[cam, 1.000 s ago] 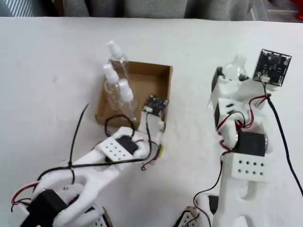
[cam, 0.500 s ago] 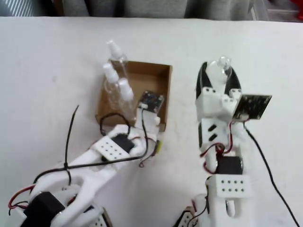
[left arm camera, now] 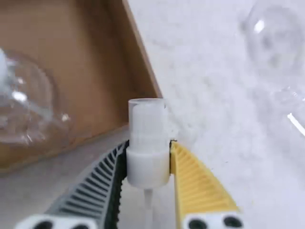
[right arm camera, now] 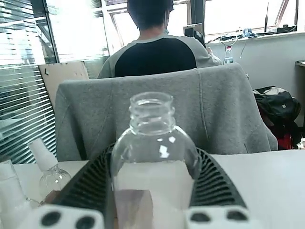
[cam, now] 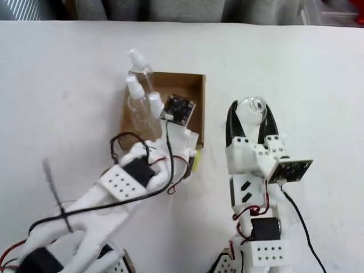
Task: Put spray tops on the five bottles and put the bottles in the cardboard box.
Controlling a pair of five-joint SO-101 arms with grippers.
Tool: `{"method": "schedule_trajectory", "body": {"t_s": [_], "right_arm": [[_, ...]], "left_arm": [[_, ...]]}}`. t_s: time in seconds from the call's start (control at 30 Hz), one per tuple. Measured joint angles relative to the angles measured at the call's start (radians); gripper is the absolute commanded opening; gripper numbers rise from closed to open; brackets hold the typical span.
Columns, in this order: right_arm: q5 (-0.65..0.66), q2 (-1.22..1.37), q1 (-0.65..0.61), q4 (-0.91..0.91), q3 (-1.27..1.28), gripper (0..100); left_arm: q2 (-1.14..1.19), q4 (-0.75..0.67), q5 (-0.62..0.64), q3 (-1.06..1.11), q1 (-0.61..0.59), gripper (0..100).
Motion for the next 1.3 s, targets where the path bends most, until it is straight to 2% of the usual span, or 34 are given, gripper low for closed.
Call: {"method": "schedule_trajectory", "body": {"t_s": [0.13,0.3,0.5,0.67,0.93,1.1,1.3], "right_arm": [[0.0,-0.115,0.0,0.143,0.017,1.7],[0.002,-0.114,0.0,0.183,0.018,1.7],[0.002,-0.123,0.0,0.186,0.018,1.7],[0.002,-0.123,-0.026,0.229,0.021,1.7],[0.002,-0.123,-0.152,0.232,0.048,1.7],[0.002,-0.123,-0.206,0.232,0.048,1.7],[0.002,-0.123,-0.25,0.235,0.048,1.7]], "left_arm": [[-0.184,0.002,0.0,-0.011,0.0,2],[-0.43,0.002,-0.002,-0.104,0.0,2],[-0.517,-0.071,-0.176,-0.295,-0.002,2],[-0.422,-0.089,-0.204,-0.514,-0.003,2],[-0.149,-0.117,-0.206,-0.845,-0.003,2],[-0.009,-0.272,-0.204,-0.895,-0.003,2],[0.04,-0.381,-0.144,-0.855,-0.002,2]]}}
